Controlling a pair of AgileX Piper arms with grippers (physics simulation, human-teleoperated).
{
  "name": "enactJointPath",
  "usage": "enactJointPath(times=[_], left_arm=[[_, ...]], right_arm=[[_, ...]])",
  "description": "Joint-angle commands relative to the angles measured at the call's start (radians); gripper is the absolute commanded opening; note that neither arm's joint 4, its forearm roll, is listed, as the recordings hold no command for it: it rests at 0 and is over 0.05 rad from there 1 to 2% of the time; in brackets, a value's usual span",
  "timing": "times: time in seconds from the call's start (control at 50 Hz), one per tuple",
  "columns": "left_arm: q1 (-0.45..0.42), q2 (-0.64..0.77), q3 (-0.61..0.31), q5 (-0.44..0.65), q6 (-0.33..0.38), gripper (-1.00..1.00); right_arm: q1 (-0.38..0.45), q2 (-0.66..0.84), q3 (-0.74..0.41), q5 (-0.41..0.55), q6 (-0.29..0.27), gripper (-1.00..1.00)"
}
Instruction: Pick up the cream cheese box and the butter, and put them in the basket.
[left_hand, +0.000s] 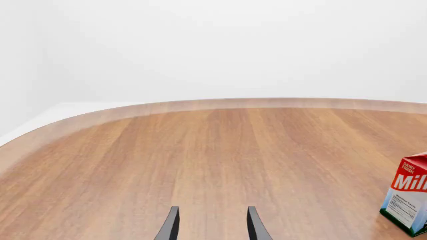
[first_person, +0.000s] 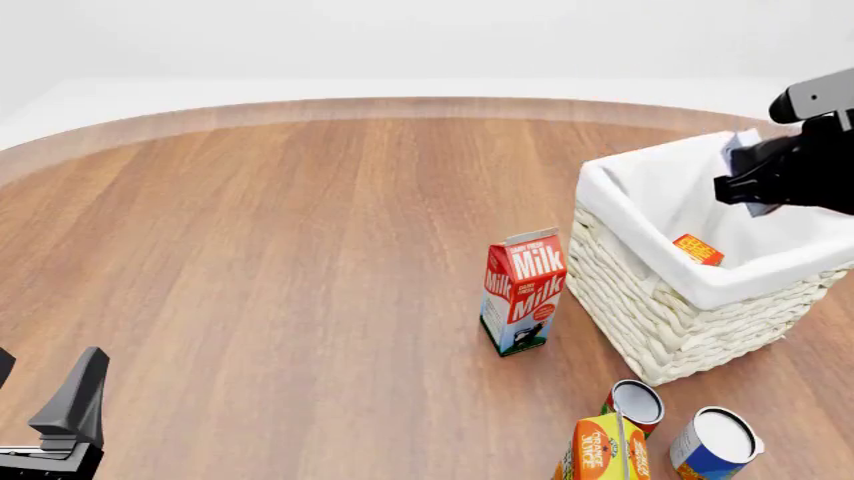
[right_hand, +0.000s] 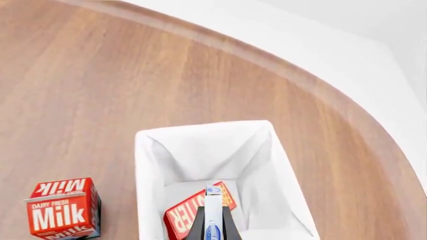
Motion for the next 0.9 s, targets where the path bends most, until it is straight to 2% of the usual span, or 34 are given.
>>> enactJointPath(times=[0.02, 0.08, 0.14, 0.32, 0.42, 0.9], left_arm=[[0.0, 0.0, 0.0, 0.0, 0.0, 1.0], [0.0, 0.0, 0.0, 0.0, 0.0, 1.0], [0.0, 0.0, 0.0, 0.0, 0.0, 1.0], [0.0, 0.0, 0.0, 0.0, 0.0, 1.0], [0.0, 0.0, 0.0, 0.0, 0.0, 1.0], [0.0, 0.0, 0.0, 0.0, 0.0, 1.0]], right_arm=[[-0.007, 0.007, 0.012, -0.018, 0.0, -1.0], [-0.006, 0.006, 0.014, -0.017, 0.001, -1.0], [-0.005, 0.011, 0.054, -0.056, 0.001, -1.0], [0.001, 0.016, 0.032, -0.029, 0.001, -1.0], [0.001, 0.022, 0.063, -0.063, -0.001, -1.0], [0.014, 0.054, 0.059, -0.072, -0.002, -1.0]])
